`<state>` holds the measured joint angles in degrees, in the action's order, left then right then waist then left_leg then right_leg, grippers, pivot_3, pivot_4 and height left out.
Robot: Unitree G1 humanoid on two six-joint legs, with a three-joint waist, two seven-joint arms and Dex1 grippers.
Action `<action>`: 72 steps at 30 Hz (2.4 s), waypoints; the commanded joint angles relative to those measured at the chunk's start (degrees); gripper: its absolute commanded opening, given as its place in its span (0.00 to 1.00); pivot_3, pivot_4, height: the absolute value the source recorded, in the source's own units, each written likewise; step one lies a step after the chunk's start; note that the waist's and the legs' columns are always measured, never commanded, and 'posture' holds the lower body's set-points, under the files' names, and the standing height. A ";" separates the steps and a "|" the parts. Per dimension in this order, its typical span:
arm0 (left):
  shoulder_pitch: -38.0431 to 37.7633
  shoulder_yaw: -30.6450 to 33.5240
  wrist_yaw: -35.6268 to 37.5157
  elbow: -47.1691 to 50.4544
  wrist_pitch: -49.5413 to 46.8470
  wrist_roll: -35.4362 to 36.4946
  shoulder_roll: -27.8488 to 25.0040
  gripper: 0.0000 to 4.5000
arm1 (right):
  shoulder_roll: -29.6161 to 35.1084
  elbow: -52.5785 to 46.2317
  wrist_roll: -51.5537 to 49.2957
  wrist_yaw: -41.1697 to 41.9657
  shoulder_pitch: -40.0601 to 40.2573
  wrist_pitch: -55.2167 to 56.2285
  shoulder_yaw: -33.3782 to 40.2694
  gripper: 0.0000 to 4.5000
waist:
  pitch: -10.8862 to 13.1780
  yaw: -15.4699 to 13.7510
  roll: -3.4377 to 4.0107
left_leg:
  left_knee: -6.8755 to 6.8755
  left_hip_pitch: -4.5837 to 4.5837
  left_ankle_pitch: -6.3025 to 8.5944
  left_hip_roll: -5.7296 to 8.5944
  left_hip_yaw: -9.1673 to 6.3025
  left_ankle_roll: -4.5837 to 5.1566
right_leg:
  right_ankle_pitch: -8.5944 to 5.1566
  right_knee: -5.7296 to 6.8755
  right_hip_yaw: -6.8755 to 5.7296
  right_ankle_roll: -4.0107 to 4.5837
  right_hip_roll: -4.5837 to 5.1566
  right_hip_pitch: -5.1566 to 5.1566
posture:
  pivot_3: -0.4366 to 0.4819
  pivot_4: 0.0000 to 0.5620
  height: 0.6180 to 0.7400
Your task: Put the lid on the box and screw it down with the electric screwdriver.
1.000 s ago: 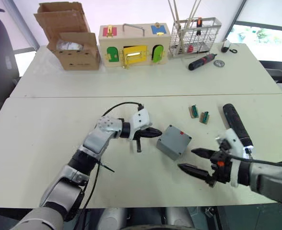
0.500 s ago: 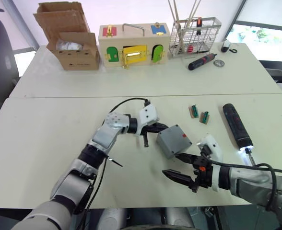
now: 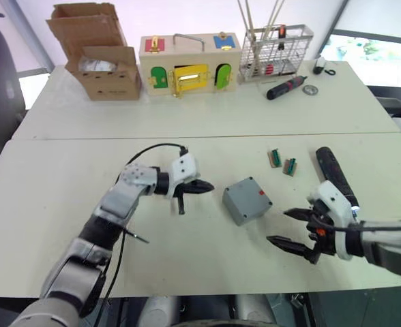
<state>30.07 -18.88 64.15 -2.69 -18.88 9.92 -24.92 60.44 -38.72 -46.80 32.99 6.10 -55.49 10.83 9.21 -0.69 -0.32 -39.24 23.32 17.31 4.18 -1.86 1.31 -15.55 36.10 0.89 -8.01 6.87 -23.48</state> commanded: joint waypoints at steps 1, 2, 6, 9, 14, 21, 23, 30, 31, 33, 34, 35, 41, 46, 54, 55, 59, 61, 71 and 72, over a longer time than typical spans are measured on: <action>-1.66 -0.34 1.38 7.72 -4.78 2.33 -1.90 0.00 | -0.17 2.45 4.47 4.17 -3.29 4.55 -4.17 1.00 | 0.00 -0.20 0.00 | 0.00 0.00 0.00 -0.01 -0.04 -0.01 | 0.00 0.02 -0.02 0.00 -0.01 0.00 | 0.48 0.27 0.98; -2.05 -0.56 1.48 8.63 -5.45 2.46 -2.18 0.00 | -0.28 3.00 5.26 4.92 -3.98 5.11 -5.05 1.00 | 0.00 -0.19 0.00 | 0.01 0.00 -0.01 -0.02 -0.08 -0.02 | 0.00 0.02 -0.05 0.00 -0.01 -0.01 | 0.48 0.27 0.98; -2.63 -2.04 0.23 10.34 -7.11 2.18 -0.98 0.00 | -0.84 4.44 7.93 7.90 -7.11 6.69 -9.11 1.00 | -0.01 -0.12 0.01 | 0.02 0.00 -0.02 -0.03 -0.09 -0.03 | 0.00 0.01 -0.06 0.00 -0.03 0.00 | 0.48 0.27 0.98; -2.01 -2.75 -1.63 8.98 -6.31 1.58 1.25 0.00 | -1.50 4.10 8.07 9.22 -8.15 6.41 -10.53 1.00 | -0.01 -0.24 0.01 | 0.01 0.00 -0.02 -0.01 -0.08 -0.03 | 0.00 0.01 -0.05 0.00 -0.01 0.01 | 0.48 0.27 0.98; 0.21 -3.69 -4.18 3.96 -2.32 -1.08 3.98 0.00 | -2.47 2.32 7.87 9.14 -7.96 5.22 -11.00 1.00 | 0.00 -0.13 0.01 | 0.01 0.01 -0.02 -0.01 -0.08 -0.03 | 0.00 0.01 -0.06 0.00 -0.01 -0.01 | 0.48 0.27 0.98; 1.11 -3.36 -4.51 1.11 0.65 -1.68 4.89 0.00 | -4.78 -0.62 6.90 7.17 -6.70 2.68 -9.83 1.00 | -0.01 -0.17 0.01 | 0.02 0.01 -0.02 -0.01 -0.09 -0.04 | 0.00 0.02 -0.06 0.00 -0.01 -0.02 | 0.48 0.27 0.98; 1.09 -3.30 -4.49 0.88 0.94 -1.76 5.00 0.00 | -5.37 -1.18 6.82 6.58 -6.57 2.03 -9.49 1.00 | -0.01 -0.18 0.01 | 0.02 0.01 -0.02 -0.01 -0.08 -0.05 | 0.00 0.01 -0.05 0.00 0.00 -0.02 | 0.48 0.27 0.98; 2.78 2.74 -6.62 -2.73 1.86 0.27 4.72 0.00 | -4.44 -2.56 1.05 5.49 -1.98 -4.03 8.11 1.00 | 0.00 -0.46 0.01 | 0.01 0.02 -0.02 0.00 -0.09 -0.04 | 0.00 0.01 -0.05 0.00 0.00 -0.01 | 0.48 0.27 0.98; 3.22 4.30 -6.84 -2.96 1.49 1.26 4.64 0.00 | -4.63 -2.45 -0.58 5.73 -1.53 -4.90 11.34 1.00 | 0.00 -0.36 0.01 | 0.01 0.02 -0.02 0.01 -0.08 -0.04 | 0.00 0.01 -0.05 0.00 0.00 -0.01 | 0.48 0.27 0.98; 4.48 8.47 -8.79 -2.80 0.20 3.83 5.14 0.00 | -6.92 -1.39 -4.26 5.19 -2.29 -4.92 17.17 1.00 | 0.00 -0.20 0.01 | 0.01 0.01 -0.02 -0.01 -0.09 -0.04 | 0.00 0.04 -0.05 0.00 0.00 -0.02 | 0.48 0.27 0.98; 5.47 10.99 -10.83 -2.66 -1.70 5.26 5.64 0.00 | -9.88 0.52 -5.06 2.54 -4.79 -3.25 19.14 1.00 | 0.00 -0.19 -0.03 | 0.02 0.01 -0.02 -0.03 -0.09 -0.04 | 0.00 0.04 -0.06 0.00 -0.01 -0.02 | 0.48 0.27 0.98; 6.08 12.61 -12.24 -2.49 -3.08 6.21 5.94 0.00 | -12.00 1.76 -5.55 0.48 -6.59 -2.15 20.33 1.00 | 0.00 -0.15 -0.07 | 0.02 -0.01 -0.02 -0.04 -0.11 -0.04 | 0.00 0.05 -0.07 0.00 -0.03 -0.02 | 0.48 0.27 0.98; 2.03 19.76 -15.90 10.24 -16.79 17.35 5.31 0.00 | -24.11 13.27 9.28 -9.95 -16.68 12.60 10.84 1.00 | -0.03 0.38 -0.02 | 0.10 -0.02 -0.04 -0.02 -0.06 -0.08 | 0.00 0.14 -0.04 -0.01 -0.02 -0.13 | 0.48 0.27 0.98; -1.82 17.71 -19.76 18.32 -22.44 20.44 6.50 0.00 | -29.46 24.24 20.84 -12.09 -21.14 23.86 1.81 0.89 | -0.03 -0.09 -0.01 | 0.09 0.04 -0.07 0.00 -0.06 -0.14 | 0.00 0.26 -0.04 -0.01 -0.01 -0.26 | 0.48 0.27 0.98; -5.23 16.93 -21.16 21.05 -24.83 21.98 5.21 0.00 | -31.06 36.49 28.27 -9.93 -24.57 32.35 -2.72 0.43 | -0.04 0.35 0.02 | 0.09 0.01 -0.09 0.02 -0.06 -0.17 | 0.01 0.24 -0.04 0.00 -0.04 -0.21 | 0.48 0.27 0.98; -5.50 17.00 -21.03 21.11 -24.77 22.18 4.90 0.00 | -31.26 37.58 28.88 -9.94 -24.90 33.11 -2.79 0.43 | -0.04 0.45 0.02 | 0.11 0.01 -0.09 0.01 -0.06 -0.17 | 0.00 0.24 -0.04 0.00 -0.05 -0.22 | 0.48 0.27 0.98; -5.34 16.98 -21.38 21.01 -24.41 22.50 4.45 0.00 | -32.07 41.70 30.47 -9.55 -26.55 35.34 -3.21 0.43 | -0.04 0.38 0.02 | 0.11 0.01 -0.11 -0.01 -0.05 -0.20 | 0.00 0.24 -0.04 0.00 -0.06 -0.21 | 0.48 0.27 0.98; -5.20 16.71 -21.58 20.87 -24.13 22.43 4.43 0.00 | -32.62 43.46 30.95 -9.28 -27.47 35.87 -3.43 0.43 | -0.04 0.35 0.02 | 0.09 0.01 -0.11 0.00 -0.05 -0.21 | 0.00 0.23 -0.03 0.00 -0.05 -0.19 | 0.48 0.27 0.98; -4.35 15.41 -21.49 20.03 -22.61 21.75 4.13 0.00 | -33.79 49.43 33.35 -8.64 -30.50 37.83 -3.79 0.43 | -0.04 0.39 0.03 | 0.10 0.01 -0.11 0.00 -0.05 -0.21 | 0.00 0.22 -0.04 0.00 -0.05 -0.20 | 0.48 0.27 0.98; -4.27 15.43 -21.62 19.87 -22.49 21.68 4.09 0.00 | -33.94 49.70 33.45 -8.59 -30.57 38.06 -3.73 0.43 | -0.04 0.39 0.03 | 0.10 0.01 -0.11 0.00 -0.06 -0.21 | 0.00 0.22 -0.04 0.00 -0.05 -0.20 | 0.48 0.27 0.98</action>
<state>24.73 -3.63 42.58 16.31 -42.88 31.68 -20.50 26.87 11.59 -13.56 24.12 -23.45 -18.80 6.71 9.17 -0.30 -0.29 -39.13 23.33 17.20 4.18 -1.91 1.09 -15.55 36.33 0.85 -8.01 6.81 -23.69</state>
